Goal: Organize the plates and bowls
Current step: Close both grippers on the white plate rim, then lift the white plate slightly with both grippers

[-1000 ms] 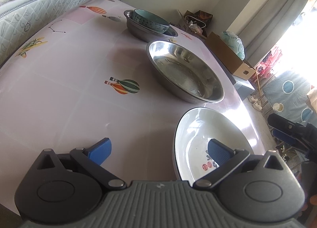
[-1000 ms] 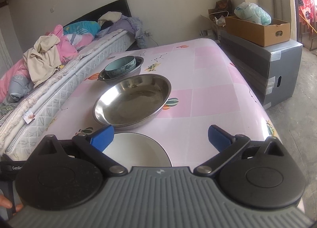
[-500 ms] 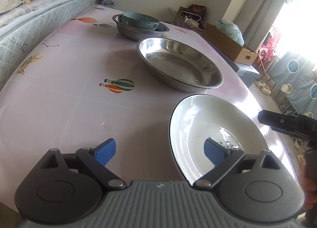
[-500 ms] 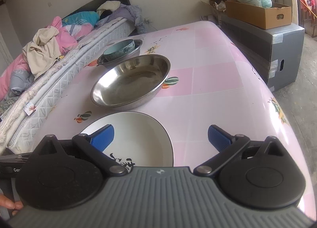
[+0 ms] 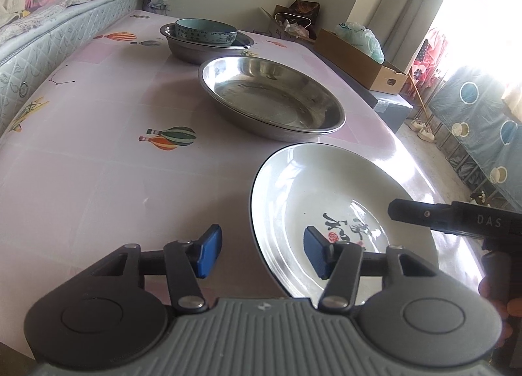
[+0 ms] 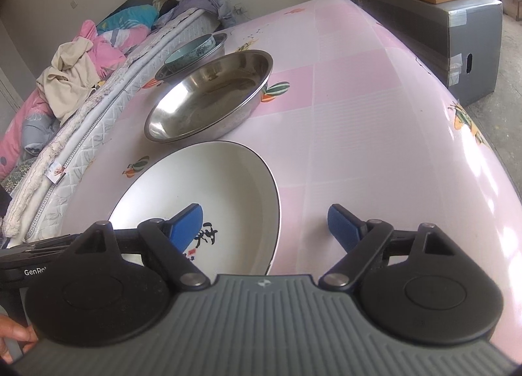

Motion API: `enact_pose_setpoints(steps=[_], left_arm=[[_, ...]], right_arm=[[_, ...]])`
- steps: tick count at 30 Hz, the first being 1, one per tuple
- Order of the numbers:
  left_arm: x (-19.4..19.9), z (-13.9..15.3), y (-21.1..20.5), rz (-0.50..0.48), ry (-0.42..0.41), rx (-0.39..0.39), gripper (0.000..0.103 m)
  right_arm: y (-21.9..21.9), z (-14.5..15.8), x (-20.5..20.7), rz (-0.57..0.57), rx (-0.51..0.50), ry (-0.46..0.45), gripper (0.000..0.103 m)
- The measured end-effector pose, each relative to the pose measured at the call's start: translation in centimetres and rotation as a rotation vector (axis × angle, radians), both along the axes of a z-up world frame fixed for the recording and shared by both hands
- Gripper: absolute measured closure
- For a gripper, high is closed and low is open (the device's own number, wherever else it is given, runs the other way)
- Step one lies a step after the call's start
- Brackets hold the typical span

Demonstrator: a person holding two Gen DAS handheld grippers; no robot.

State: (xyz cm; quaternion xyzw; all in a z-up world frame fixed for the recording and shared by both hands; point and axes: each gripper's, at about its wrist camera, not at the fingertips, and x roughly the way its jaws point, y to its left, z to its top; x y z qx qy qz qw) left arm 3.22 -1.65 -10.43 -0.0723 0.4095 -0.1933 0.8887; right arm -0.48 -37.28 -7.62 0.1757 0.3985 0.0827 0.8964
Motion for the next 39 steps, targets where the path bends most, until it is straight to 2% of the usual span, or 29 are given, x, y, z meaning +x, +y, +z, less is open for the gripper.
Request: enact_pose_setpoints(steps=[7,16,20,30,39], left_arm=[[0.0,-0.3,0.0,-0.015,0.020,-0.036,0.079],[0.3,-0.4,0.4,0.012,0.025,-0.062,0.084],[0.5,-0.2,-0.1,0.018,0.023,-0.039,0.084],[0.7,-0.2,-0.7,-0.003,0.014,-0.007,0.080],[0.8,-0.2,-1.0,-0.010,0.003,0.017,0.077]], right_arm=[[-0.7,-0.1,-0.8,-0.006,0.025,0.007,0.046],[0.0,-0.2,-1.7,0.032,0.016,0.019,0.079],[0.9,0.0,-1.6,0.016,-0.025,0.011,0.079],[-0.1,-0.4,-0.8,-0.018,0.042,0.022,0.077],[0.3,-0.5,-0.8,-0.018,0.026,0.011,0.077]])
